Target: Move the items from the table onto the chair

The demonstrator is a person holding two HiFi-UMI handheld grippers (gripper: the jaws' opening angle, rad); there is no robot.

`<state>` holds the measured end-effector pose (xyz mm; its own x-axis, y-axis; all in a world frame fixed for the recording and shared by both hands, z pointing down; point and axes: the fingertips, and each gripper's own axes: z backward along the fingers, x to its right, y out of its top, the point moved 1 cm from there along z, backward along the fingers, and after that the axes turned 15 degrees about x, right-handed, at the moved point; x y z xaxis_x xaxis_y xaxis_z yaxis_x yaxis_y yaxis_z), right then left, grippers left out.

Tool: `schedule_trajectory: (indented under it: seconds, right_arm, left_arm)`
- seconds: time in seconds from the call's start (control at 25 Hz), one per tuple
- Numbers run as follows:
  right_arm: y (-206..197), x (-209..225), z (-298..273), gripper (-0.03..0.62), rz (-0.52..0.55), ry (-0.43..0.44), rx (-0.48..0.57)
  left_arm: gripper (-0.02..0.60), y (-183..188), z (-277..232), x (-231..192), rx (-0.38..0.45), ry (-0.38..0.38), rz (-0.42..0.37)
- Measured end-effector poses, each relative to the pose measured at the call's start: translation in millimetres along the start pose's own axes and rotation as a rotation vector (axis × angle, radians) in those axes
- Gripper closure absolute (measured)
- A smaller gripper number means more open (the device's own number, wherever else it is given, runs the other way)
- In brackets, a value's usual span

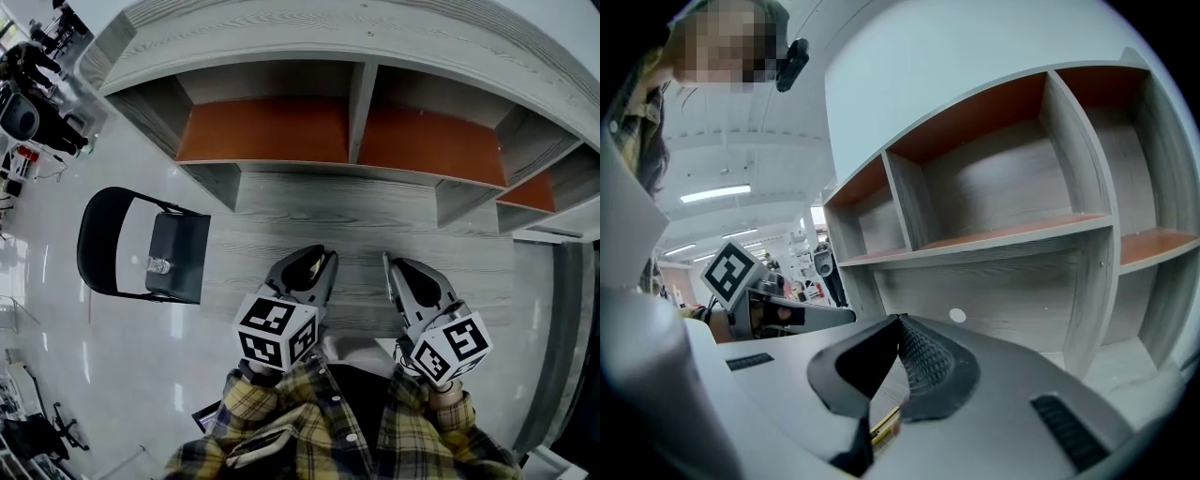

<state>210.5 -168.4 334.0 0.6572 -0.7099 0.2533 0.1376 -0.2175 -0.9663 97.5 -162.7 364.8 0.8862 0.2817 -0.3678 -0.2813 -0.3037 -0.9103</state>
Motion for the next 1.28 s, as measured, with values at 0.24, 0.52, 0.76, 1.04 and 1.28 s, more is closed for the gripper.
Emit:
schedule_trajectory:
  seconds: [0.24, 0.52, 0.76, 1.04, 1.28]
  right_arm:
    - [-10, 0, 0, 0.577, -0.021, -0.008, -0.020]
    - [-37, 2, 2, 0.577, -0.070, -0.020, -0.074]
    - [-59, 3, 6, 0.577, -0.104, -0.030, -0.111]
    - [-75, 5, 13, 0.577, -0.132, -0.051, -0.134]
    - [-73, 11, 20, 0.577, -0.140, -0.071, -0.124]
  left_arm:
    - [0.374, -28, -4, -18, -0.047, 0.049, 0.055]
    - [0.371, -104, -11, -54, -0.214, 0.143, 0.077]
    - [0.371, -178, -15, -77, -0.367, 0.217, 0.102]
    - [0.371, -234, -9, -87, -0.493, 0.251, 0.074]
    - [0.416, -262, -5, -91, -0.564, 0.292, 0.029]
